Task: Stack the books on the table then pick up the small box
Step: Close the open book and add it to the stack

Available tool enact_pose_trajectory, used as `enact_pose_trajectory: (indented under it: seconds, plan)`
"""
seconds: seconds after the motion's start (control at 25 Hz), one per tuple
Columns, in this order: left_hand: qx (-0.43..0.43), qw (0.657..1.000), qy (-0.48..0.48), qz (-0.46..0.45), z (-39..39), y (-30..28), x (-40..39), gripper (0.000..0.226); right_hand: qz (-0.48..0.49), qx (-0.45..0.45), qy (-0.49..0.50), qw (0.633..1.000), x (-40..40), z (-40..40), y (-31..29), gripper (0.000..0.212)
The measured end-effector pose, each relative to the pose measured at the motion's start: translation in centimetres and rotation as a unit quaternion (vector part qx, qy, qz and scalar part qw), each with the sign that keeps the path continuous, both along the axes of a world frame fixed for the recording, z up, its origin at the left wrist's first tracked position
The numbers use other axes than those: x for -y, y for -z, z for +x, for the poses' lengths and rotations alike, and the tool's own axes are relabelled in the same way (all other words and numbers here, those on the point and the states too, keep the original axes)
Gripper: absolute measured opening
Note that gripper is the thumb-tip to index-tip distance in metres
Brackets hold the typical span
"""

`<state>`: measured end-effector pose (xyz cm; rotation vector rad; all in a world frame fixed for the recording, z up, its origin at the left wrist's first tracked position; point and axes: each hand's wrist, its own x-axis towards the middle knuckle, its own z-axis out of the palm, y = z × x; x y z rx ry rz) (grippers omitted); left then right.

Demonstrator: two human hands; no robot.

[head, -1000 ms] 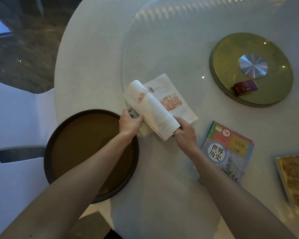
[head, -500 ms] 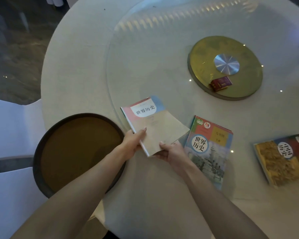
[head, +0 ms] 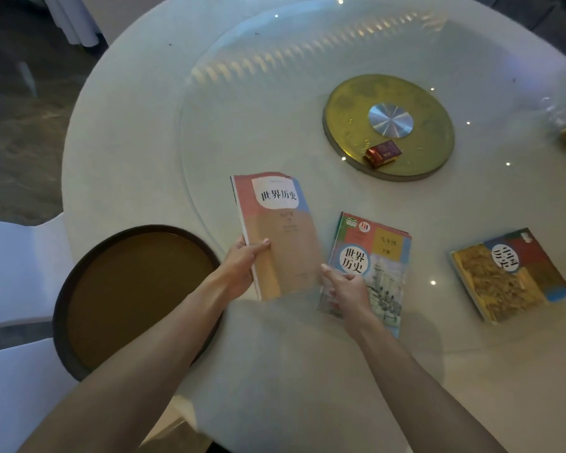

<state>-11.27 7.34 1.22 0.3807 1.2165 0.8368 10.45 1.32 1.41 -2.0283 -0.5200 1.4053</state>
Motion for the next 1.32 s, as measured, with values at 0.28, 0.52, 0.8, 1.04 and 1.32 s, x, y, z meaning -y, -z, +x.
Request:
enact_pose_trajectory:
  seconds: [0.28, 0.52, 0.8, 1.04, 1.32]
  plan:
    - [0.060, 0.981, 0.183, 0.031, 6.7, -1.7, -1.1, 0.052, 0.061, -0.227, 0.049, 0.971, 0.4, 7.9, -2.9, 0.026]
    - [-0.069, 0.966, 0.247, 0.040, 13.8, -0.3, -0.8, 0.037, 0.072, -0.034, 0.033, 0.996, 2.1, 12.5, -1.5, 0.023]
    - [-0.282, 0.935, 0.213, 0.016, 16.9, 2.7, 0.4, 0.036, 0.015, 0.017, 0.029, 0.999, 3.7, 14.5, 1.7, 0.007]
    - [-0.440, 0.848, 0.270, 0.118, 16.9, 3.4, 0.0, 0.033, -0.046, 0.184, -0.053, 0.981, 3.6, 14.7, 3.3, 0.032]
    - [-0.484, 0.789, 0.348, 0.149, 16.5, 4.6, 0.0, 0.028, -0.053, 0.267, -0.085, 0.958, 2.7, 14.4, 4.1, 0.010]
